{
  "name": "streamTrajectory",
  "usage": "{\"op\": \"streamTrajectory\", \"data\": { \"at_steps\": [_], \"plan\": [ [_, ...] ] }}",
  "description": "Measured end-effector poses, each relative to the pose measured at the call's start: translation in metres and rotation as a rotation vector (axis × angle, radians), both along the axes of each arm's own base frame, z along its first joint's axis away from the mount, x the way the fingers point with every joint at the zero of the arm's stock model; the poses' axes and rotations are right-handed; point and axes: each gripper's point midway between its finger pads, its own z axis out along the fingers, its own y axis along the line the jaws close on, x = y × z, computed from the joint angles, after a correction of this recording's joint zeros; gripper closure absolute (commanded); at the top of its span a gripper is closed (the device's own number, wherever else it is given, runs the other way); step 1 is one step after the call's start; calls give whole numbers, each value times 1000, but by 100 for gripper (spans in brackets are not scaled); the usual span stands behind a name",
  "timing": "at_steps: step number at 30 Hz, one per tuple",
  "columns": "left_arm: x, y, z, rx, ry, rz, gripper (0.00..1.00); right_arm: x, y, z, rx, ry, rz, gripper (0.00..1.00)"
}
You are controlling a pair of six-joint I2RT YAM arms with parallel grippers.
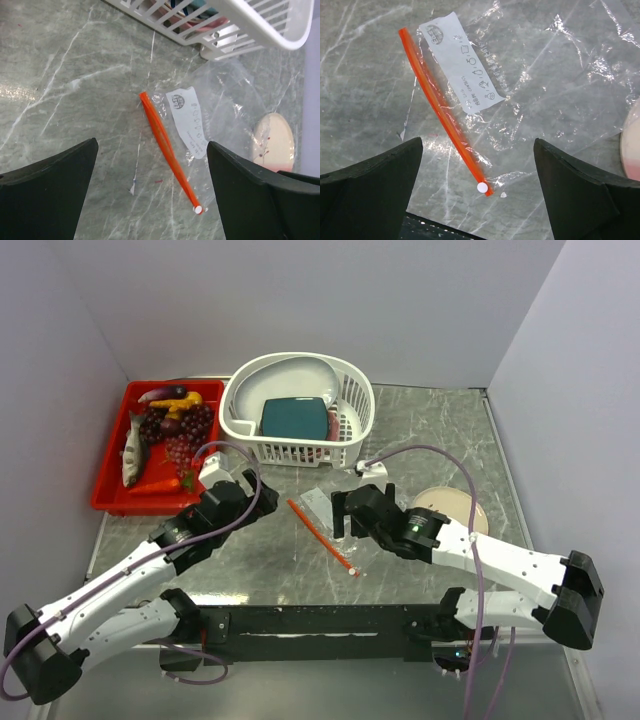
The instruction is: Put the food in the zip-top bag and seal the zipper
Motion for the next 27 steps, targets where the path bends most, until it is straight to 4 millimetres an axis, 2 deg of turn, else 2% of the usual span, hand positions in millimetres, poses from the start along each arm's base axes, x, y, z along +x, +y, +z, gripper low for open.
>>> {"op": "streamTrajectory", "data": {
  "at_steps": [5, 13, 18, 22, 27],
  "plan": [
    [0, 1, -1, -40, 6, 35, 3, 3, 12, -20, -62, 50, 27, 0],
    [-15, 7, -52, -41, 104, 47, 3, 5, 31, -66, -188, 159, 90, 0],
    [-15, 5, -55, -57, 108, 49, 3, 6, 42, -93, -249, 220, 121, 0],
    [-16, 3, -61, -69, 111, 39, 3, 6, 46, -103, -282, 236, 133, 0],
    [-18, 0, -67, -70, 127, 26, 3, 7, 59, -102, -314, 215, 151, 0]
  ]
}}
